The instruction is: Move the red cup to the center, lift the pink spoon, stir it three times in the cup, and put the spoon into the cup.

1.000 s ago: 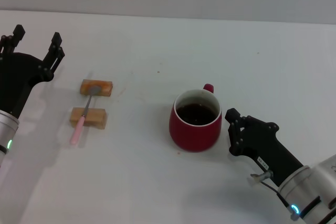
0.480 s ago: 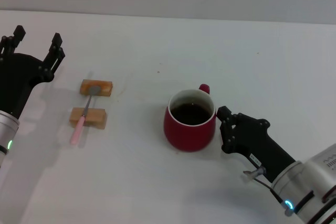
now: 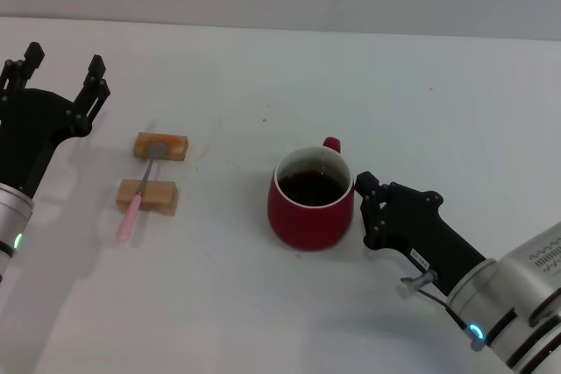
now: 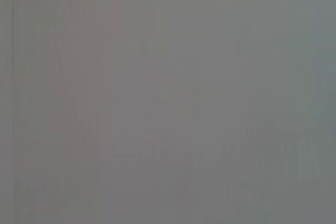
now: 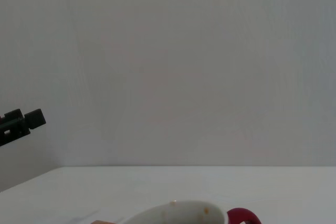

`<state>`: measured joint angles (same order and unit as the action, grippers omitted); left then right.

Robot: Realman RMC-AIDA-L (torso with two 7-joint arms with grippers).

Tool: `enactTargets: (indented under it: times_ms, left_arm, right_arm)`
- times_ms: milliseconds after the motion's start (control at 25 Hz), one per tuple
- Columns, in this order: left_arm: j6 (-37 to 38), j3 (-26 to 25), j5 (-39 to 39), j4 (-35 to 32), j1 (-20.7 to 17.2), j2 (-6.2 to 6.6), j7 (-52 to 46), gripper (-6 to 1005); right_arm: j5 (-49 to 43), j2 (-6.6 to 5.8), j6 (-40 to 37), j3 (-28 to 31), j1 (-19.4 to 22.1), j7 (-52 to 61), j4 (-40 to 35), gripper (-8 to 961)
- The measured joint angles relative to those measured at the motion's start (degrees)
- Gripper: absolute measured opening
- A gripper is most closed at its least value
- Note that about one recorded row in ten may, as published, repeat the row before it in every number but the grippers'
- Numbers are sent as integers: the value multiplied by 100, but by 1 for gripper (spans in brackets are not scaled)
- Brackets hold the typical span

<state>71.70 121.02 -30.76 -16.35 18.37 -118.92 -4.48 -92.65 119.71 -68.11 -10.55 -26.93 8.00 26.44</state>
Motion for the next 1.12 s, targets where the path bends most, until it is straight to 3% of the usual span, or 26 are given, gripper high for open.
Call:
enactTargets:
  times_ms: [1120]
  left_arm:
    - [2, -1, -2, 0, -22, 1, 0, 775]
  right_arm:
    - [9, 0, -26, 152, 14, 0, -66, 0]
